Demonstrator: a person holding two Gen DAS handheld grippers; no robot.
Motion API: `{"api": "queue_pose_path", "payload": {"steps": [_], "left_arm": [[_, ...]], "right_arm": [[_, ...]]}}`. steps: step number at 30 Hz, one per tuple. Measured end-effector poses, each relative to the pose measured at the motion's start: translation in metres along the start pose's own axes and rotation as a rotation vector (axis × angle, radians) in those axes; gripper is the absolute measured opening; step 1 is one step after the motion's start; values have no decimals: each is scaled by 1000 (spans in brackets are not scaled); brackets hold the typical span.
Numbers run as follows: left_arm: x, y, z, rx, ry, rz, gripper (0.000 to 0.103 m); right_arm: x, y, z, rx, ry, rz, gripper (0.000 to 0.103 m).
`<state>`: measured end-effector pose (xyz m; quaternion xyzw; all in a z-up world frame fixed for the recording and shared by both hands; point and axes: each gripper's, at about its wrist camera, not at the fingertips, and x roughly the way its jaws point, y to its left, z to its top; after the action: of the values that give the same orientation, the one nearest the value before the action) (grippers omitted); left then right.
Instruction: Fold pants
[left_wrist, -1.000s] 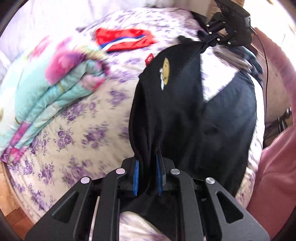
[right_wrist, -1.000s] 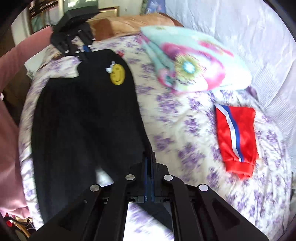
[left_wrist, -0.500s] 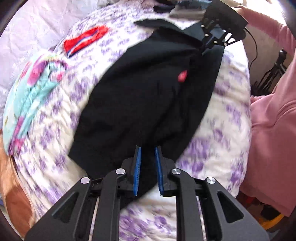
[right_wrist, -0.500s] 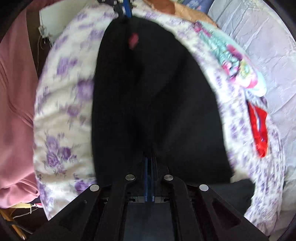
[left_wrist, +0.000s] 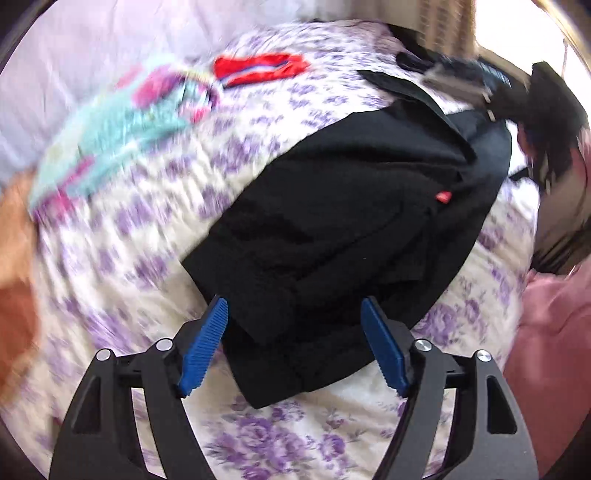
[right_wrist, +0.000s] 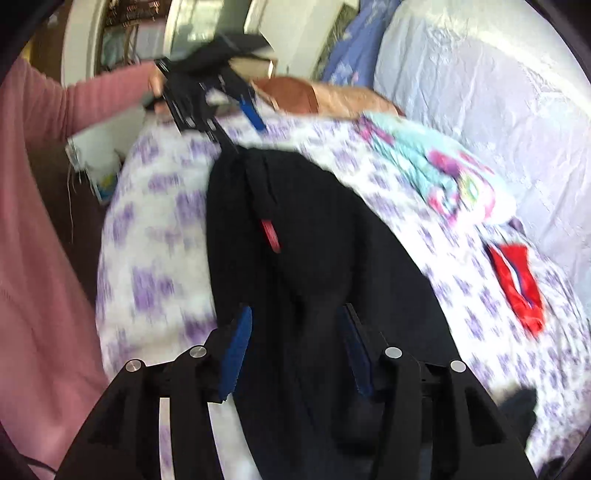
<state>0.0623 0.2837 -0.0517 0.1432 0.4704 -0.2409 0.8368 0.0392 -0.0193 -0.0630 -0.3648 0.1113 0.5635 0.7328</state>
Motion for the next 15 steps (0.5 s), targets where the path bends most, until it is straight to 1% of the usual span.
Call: {"api": "queue_pose_path", "payload": {"steps": [2, 4, 5, 6, 8, 9, 10, 11, 13, 14, 15], "left_arm": [[4, 7, -3, -50, 18, -8, 71], [9, 16, -9, -107, 29, -31, 71], [9, 18, -13, -131, 31, -44, 70], [11, 23, -17, -169, 32, -76, 69], [13, 31, -19, -225, 9, -122, 66], [15, 36, -19, -263, -7, -180, 62], [17, 41, -20, -295, -6, -231, 56], [21, 44, -20, -320, -6, -270, 53], [27, 48, -21, -349, -6, -301, 51], [30, 49, -22, -354, -3, -306, 48], [32, 50, -22, -356, -9, -307, 47]], "right_arm": [[13, 11, 13, -21, -36, 1, 49], [31, 19, 27, -54, -49, -3, 45], [38, 21, 33, -66, -49, -2, 41], [45, 22, 38, -74, -53, 0, 36], [59, 19, 49, -56, -49, 28, 29], [67, 18, 53, -52, -45, 33, 27], [72, 19, 56, -56, -40, 32, 26], [79, 20, 60, -72, -35, 26, 26], [90, 23, 65, -100, -26, -3, 24], [95, 25, 68, -113, -16, -11, 13], [97, 28, 69, -122, -12, -27, 9]]}}
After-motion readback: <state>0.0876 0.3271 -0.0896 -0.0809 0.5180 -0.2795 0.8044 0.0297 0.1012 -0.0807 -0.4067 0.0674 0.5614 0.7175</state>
